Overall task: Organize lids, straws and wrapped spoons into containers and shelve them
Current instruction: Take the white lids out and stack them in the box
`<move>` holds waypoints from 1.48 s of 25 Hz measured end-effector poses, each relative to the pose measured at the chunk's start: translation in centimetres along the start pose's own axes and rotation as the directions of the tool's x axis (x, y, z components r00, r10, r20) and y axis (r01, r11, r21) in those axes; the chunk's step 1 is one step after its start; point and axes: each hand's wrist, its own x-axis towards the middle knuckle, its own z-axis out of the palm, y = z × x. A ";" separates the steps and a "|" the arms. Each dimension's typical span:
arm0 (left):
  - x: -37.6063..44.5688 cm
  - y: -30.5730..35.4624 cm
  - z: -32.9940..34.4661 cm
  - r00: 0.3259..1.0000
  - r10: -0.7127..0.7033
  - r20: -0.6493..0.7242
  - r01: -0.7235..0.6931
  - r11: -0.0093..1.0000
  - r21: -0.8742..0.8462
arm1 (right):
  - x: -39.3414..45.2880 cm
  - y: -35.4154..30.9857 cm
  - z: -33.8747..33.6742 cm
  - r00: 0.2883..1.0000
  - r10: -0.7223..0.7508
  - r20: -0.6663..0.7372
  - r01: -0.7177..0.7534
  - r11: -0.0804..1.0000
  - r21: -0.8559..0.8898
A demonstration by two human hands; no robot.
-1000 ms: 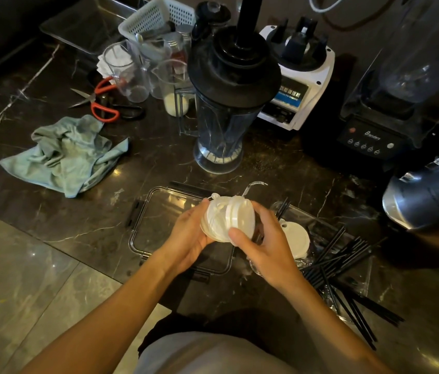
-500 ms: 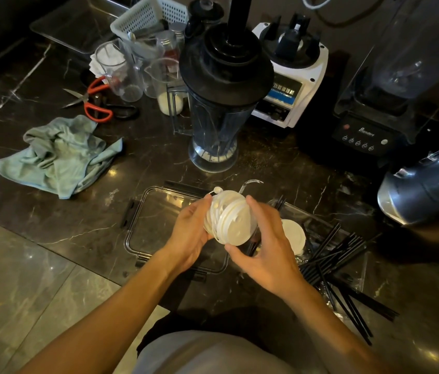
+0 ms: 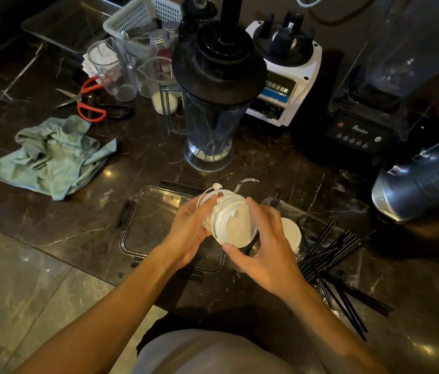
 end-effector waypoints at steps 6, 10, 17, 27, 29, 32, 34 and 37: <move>0.0 -0.2 -0.2 0.997 -0.044 0.068 0.042 0.998 0.036 | 0.6 -1.2 -1.0 0.998 0.044 0.041 -0.040 0.996 -0.085; 0.0 0.5 0.0 0.997 -0.046 0.057 0.041 0.995 0.091 | 0.5 -1.9 -1.3 0.994 0.047 0.096 -0.029 0.983 -0.179; -0.4 0.4 -0.5 0.996 -0.058 0.067 0.052 0.994 0.092 | 0.8 -2.6 -1.2 0.986 0.085 0.145 -0.056 0.980 -0.189; -1.2 -0.2 -0.3 0.997 -0.065 0.045 0.063 0.996 0.058 | 0.9 -1.6 -0.8 0.951 0.306 0.038 -0.285 0.825 0.488; -1.2 -0.4 -0.4 0.995 -0.089 0.048 0.088 0.996 0.029 | 1.1 -1.8 -1.3 0.942 0.331 0.049 -0.287 0.725 0.626; -1.3 -0.4 -0.2 0.986 -0.130 0.107 0.133 0.991 -0.025 | 1.4 -1.9 -1.2 0.938 0.337 0.082 -0.312 0.715 0.626; -1.4 -0.6 0.0 0.986 -0.114 0.124 0.113 0.993 0.013 | 1.3 -1.9 -0.8 0.935 0.345 0.083 -0.326 0.745 0.582; -1.2 -0.8 -0.2 0.995 -0.073 0.070 0.071 0.997 0.028 | 1.1 -1.7 -0.3 0.936 0.347 0.065 -0.322 0.764 0.560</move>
